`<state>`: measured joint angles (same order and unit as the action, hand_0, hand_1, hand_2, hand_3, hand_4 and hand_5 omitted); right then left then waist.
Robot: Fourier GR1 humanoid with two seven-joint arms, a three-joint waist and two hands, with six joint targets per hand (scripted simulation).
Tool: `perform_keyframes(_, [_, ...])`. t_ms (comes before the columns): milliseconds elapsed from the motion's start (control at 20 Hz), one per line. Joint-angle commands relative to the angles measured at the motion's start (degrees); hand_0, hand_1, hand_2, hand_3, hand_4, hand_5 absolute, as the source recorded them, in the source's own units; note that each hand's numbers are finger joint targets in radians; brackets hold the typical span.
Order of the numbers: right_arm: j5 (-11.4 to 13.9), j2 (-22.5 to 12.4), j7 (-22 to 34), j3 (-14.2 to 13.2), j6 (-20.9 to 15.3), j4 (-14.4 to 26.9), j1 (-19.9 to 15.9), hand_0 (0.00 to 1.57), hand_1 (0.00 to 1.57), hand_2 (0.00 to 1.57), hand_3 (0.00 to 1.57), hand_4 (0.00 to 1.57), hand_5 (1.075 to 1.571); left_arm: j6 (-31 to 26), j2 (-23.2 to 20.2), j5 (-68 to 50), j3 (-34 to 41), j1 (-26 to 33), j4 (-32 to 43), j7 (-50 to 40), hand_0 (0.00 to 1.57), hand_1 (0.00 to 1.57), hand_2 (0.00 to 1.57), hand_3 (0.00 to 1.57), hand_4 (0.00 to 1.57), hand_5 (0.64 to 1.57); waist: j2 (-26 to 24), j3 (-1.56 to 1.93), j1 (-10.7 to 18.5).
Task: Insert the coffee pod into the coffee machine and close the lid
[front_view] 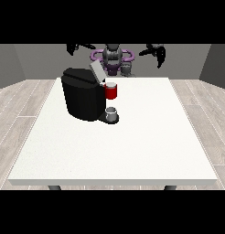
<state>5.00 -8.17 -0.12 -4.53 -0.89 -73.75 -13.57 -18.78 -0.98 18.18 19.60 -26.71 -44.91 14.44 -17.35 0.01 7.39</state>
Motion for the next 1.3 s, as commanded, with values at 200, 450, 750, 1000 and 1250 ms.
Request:
perform_keyframes(200, [-3.7, -3.3, 2.6, -5.8, 0.7, 2.9, -8.6, 0.0, 0.0, 0.0, 0.0, 0.0, 1.571, -1.0, 1.0, -4.0, -4.9, 4.2, -11.6, -1.4, 0.0, 0.0, 0.0, 0.0, 0.38, 1.571, 7.3, 0.02, 3.7])
perform_keyframes(450, [-6.3, -2.8, 5.8, -7.8, 0.2, 6.7, -13.5, 0.0, 0.0, 0.0, 0.0, 0.08, 1.571, 1.7, 1.0, -8.0, -9.5, 5.2, -18.0, -6.1, 0.0, 0.0, 0.0, 0.0, 0.35, 1.571, 9.6, 0.02, 4.7])
perform_keyframes(750, [-10.1, -3.6, 7.5, -8.5, 2.9, 9.0, -17.2, 0.0, 0.0, 0.0, 0.0, 0.17, 1.571, 2.6, 0.0, -8.9, -10.0, 8.6, -25.7, -6.9, 0.0, 0.0, 0.0, 0.0, 0.35, 1.571, 13.3, 0.0, 2.5])
perform_keyframes(1000, [-8.2, -2.8, 6.1, -6.4, 2.2, 11.9, -19.5, 0.0, 0.0, 0.0, 0.0, 0.0, 1.571, 1.1, -0.8, -11.1, -10.8, 9.2, -31.3, -9.1, 0.0, 0.0, 0.0, 0.0, 0.36, 1.571, 15.4, 0.01, 3.5])
perform_keyframes(1250, [-8.5, -3.3, 3.7, -6.5, 3.3, 13.7, -21.9, 0.0, 0.0, 0.0, 0.0, 0.0, 1.571, -0.7, -4.5, -13.5, -8.7, 10.4, -33.2, -8.2, 0.0, 0.0, 0.0, 0.0, 0.38, 1.571, 19.1, 0.0, 3.7])
